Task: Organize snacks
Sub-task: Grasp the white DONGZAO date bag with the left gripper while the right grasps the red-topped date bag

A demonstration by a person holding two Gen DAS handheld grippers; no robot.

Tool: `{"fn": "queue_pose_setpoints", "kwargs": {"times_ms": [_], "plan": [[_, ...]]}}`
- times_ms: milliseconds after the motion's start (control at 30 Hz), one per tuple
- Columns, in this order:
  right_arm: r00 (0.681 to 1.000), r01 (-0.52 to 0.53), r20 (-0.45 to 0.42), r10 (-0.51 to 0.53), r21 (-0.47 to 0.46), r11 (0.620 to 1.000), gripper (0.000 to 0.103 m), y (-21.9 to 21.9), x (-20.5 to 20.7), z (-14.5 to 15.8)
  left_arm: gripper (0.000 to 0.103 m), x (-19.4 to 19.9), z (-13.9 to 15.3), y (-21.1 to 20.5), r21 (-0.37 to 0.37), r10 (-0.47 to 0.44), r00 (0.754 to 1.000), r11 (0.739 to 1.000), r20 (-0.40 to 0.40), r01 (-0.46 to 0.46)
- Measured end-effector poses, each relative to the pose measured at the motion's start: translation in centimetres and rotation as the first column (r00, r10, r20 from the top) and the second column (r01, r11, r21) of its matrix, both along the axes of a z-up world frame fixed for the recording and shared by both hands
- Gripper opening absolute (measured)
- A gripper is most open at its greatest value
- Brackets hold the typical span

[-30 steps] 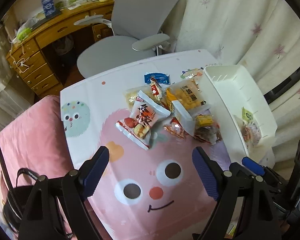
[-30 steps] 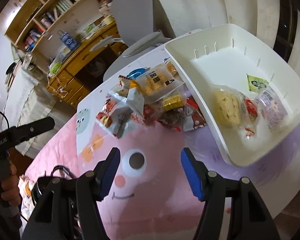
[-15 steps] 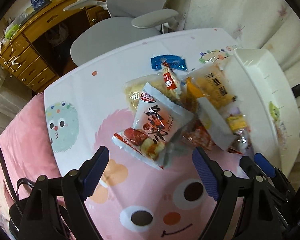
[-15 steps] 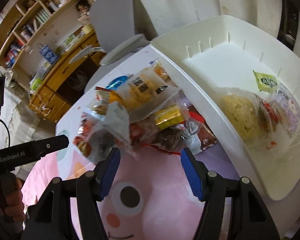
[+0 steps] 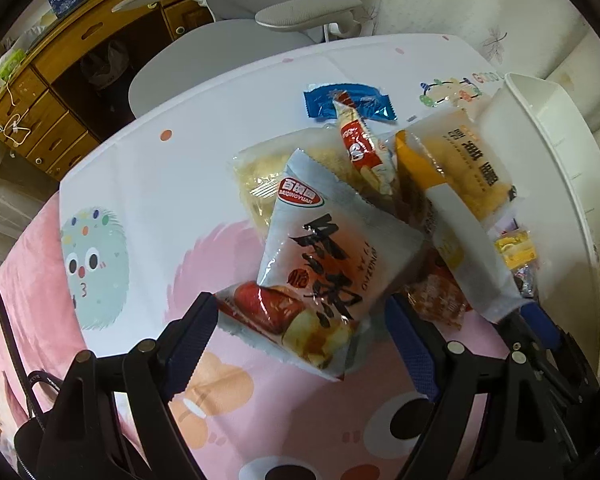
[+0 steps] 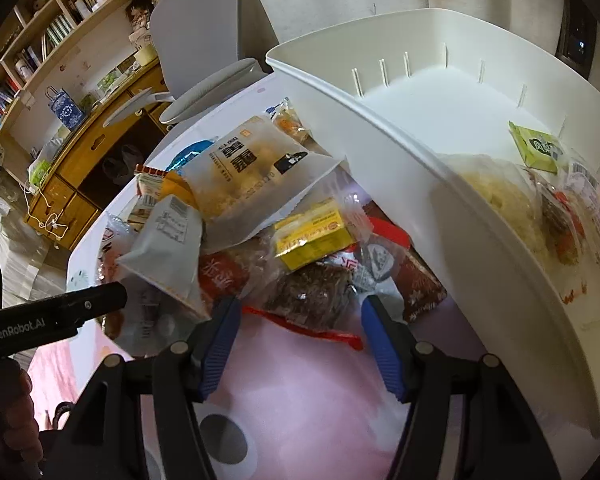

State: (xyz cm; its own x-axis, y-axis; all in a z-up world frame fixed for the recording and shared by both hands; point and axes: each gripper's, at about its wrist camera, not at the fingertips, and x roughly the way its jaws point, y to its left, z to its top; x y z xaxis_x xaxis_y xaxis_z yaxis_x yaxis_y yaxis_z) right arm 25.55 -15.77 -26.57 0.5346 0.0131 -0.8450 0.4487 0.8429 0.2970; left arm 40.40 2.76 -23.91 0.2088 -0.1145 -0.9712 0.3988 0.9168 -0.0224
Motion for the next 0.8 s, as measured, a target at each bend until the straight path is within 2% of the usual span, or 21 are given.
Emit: {"fn": "queue_pose_setpoints", "kwargs": {"times_ms": [133,467,700,800], "plan": [[0.999,-0.041,0.012,0.041,-0.039,0.998,0.063,0.5,0.9,-0.3,0.084,0.5,-0.9,-0.1,-0.002,0.002,1.0,1.0,-0.003,-0.002],[0.996,-0.093,-0.03,0.089,-0.163,0.982,0.063,2.0,1.9,-0.8,0.084,1.1,-2.4,0.4,-0.018,0.024,1.0,1.0,0.006,-0.024],[0.993,-0.113,-0.052,0.104,-0.212,0.971,0.063,2.5,2.3,-1.0,0.074,1.4,-2.6,0.8,-0.048,0.035,0.999,0.998,0.018,-0.034],[0.993,-0.109,-0.067,0.098,-0.197,0.974,0.063,2.4,2.5,-1.0,0.067,1.3,-2.5,0.7,-0.05,0.029,0.999,0.998,0.029,-0.027]]}}
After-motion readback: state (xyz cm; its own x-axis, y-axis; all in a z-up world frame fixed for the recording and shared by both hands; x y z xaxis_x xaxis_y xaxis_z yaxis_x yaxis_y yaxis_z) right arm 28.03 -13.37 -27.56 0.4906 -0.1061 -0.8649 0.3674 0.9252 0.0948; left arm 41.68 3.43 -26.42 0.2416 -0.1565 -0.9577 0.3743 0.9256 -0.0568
